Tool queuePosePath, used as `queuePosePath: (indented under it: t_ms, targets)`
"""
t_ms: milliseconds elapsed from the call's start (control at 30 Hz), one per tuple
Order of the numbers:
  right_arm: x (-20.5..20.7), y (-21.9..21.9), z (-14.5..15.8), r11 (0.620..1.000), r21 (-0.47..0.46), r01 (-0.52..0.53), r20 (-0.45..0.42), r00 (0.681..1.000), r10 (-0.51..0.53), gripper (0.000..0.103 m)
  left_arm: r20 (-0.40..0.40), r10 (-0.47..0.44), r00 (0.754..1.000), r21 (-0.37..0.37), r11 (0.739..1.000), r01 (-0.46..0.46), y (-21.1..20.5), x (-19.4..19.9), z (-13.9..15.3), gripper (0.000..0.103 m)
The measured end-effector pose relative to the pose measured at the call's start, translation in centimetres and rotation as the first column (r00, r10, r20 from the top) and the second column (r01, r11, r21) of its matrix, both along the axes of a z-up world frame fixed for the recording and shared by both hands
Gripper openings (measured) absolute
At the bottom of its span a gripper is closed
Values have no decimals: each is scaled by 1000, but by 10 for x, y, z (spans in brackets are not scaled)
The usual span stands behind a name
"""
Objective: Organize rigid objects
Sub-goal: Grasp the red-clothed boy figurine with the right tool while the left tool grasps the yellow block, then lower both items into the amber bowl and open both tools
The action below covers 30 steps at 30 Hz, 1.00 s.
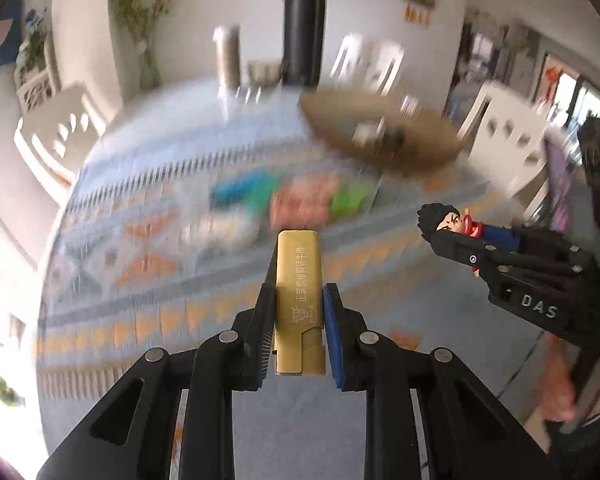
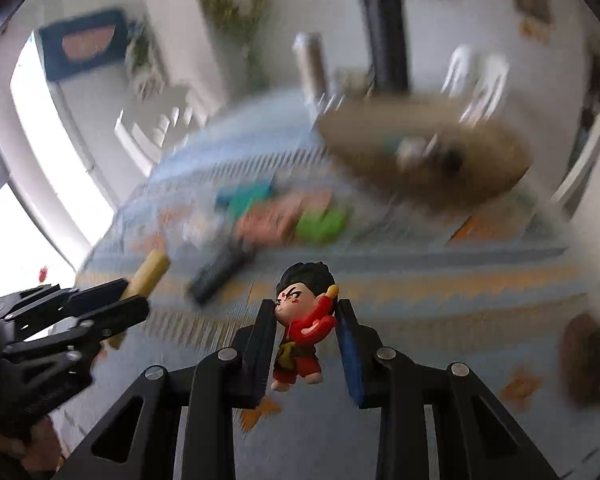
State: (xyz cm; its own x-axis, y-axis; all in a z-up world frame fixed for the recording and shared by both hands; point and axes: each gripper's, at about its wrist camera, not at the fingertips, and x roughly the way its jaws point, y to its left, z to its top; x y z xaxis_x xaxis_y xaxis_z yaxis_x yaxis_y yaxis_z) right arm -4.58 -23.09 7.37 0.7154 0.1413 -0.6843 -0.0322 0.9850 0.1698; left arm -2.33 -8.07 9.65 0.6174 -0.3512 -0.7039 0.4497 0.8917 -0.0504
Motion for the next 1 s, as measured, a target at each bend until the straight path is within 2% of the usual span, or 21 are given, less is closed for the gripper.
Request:
queuePosePath:
  t_ms: [133, 233, 333, 467, 533, 567, 633, 700, 833, 867, 900, 1000]
  targets:
    - [0, -43, 60, 993, 25, 113, 160, 980, -116, 29, 91, -41, 995, -63, 997, 46, -23, 22, 51, 21]
    - [13, -75, 86, 981, 76, 178, 195, 962, -190, 30, 152, -70, 986, -73, 994, 82, -52, 46, 76, 21]
    - [31, -94, 96, 965, 80, 250, 204, 944, -261, 30, 141, -92, 986, -102, 989, 107, -79, 75, 78, 21]
    - [63, -110, 83, 952, 109, 287, 136, 944, -300, 29, 70, -118, 991, -134, 983, 126, -106, 111, 48, 21]
    - [83, -114, 68, 945, 65, 322, 63, 943, -326, 29, 21, -126, 992, -125, 984, 127, -119, 129, 27, 21]
    - [93, -115, 59, 947, 48, 319, 31, 947, -320, 29, 2, -125, 992, -118, 985, 125, -125, 134, 19, 21]
    - [108, -118, 45, 956, 72, 285, -20, 958, -285, 29, -34, -138, 990, -110, 985, 133, -133, 143, 4, 21]
    - [117, -120, 35, 955, 78, 287, -59, 957, -283, 29, -54, -153, 987, -106, 984, 146, -142, 147, -4, 21]
    - [123, -123, 28, 950, 37, 309, -86, 949, -305, 29, -64, -150, 987, -101, 985, 143, -144, 146, -11, 21]
    - [123, -123, 27, 951, 37, 308, -89, 949, -304, 29, -67, -158, 985, -111, 982, 150, -143, 146, -9, 26]
    - [122, -124, 27, 950, 33, 311, -89, 948, -307, 30, -69, -159, 985, -115, 982, 151, -142, 146, -7, 36]
    - [113, -126, 40, 944, 28, 329, -70, 943, -326, 39, -38, -151, 988, -104, 984, 147, -135, 138, 6, 36]
